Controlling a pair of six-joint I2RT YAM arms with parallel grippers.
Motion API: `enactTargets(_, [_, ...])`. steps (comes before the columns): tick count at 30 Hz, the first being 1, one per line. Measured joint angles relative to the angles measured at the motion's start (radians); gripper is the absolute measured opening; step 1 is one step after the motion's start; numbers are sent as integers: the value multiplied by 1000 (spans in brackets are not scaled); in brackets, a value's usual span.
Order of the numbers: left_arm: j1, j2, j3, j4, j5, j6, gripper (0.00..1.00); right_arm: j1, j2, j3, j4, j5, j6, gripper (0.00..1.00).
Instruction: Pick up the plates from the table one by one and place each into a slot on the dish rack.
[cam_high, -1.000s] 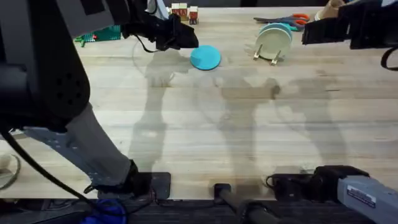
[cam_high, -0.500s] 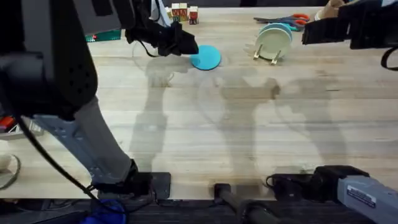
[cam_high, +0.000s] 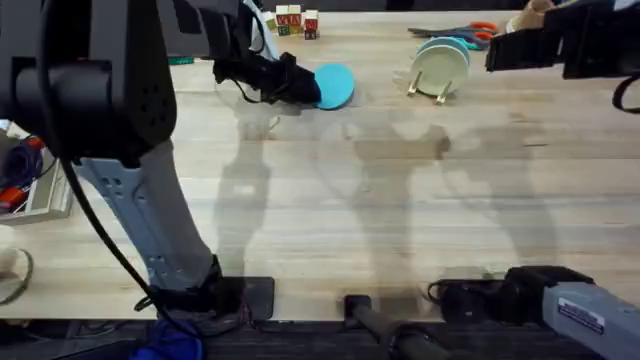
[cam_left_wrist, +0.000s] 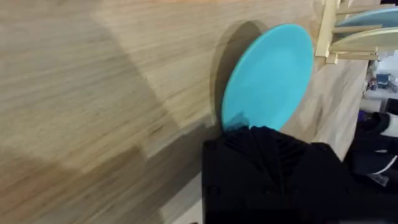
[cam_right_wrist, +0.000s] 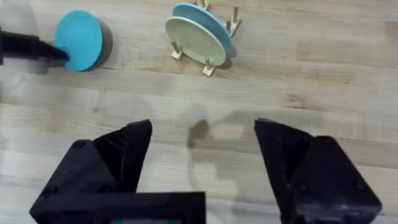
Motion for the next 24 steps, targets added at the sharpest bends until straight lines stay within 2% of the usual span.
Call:
enactTargets(19, [0,2,1,10,-3,0,41,0,0,0,0,0,0,994])
enactTargets(24, [2,24,14,8,23,0,41,0,0,0,0,0,0,994])
